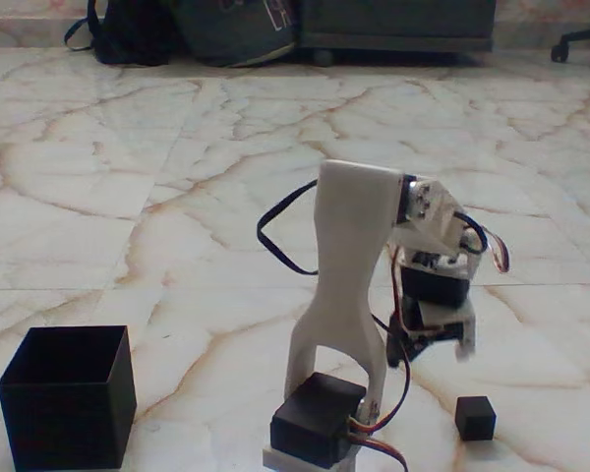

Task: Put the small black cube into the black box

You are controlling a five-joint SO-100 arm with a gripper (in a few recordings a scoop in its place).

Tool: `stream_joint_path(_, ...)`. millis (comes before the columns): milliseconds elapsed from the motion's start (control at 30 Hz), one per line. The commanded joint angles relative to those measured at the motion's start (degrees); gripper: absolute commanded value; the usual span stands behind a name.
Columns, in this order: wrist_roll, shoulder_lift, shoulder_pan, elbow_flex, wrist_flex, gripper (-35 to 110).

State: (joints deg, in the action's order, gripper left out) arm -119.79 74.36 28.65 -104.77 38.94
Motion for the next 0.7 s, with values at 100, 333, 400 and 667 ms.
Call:
stream_joint_path(100,0.00,-5.62,2.81,6.77,-1.05,10)
stream_joint_path(333,-2.99,-12.57,9.14,13.89,-0.79,10)
stream_joint_path(400,-3.52,-14.24,9.93,13.27,-0.79,10)
stream_joint_path(667,-3.78,-22.85,12.04,17.31,-4.04,10)
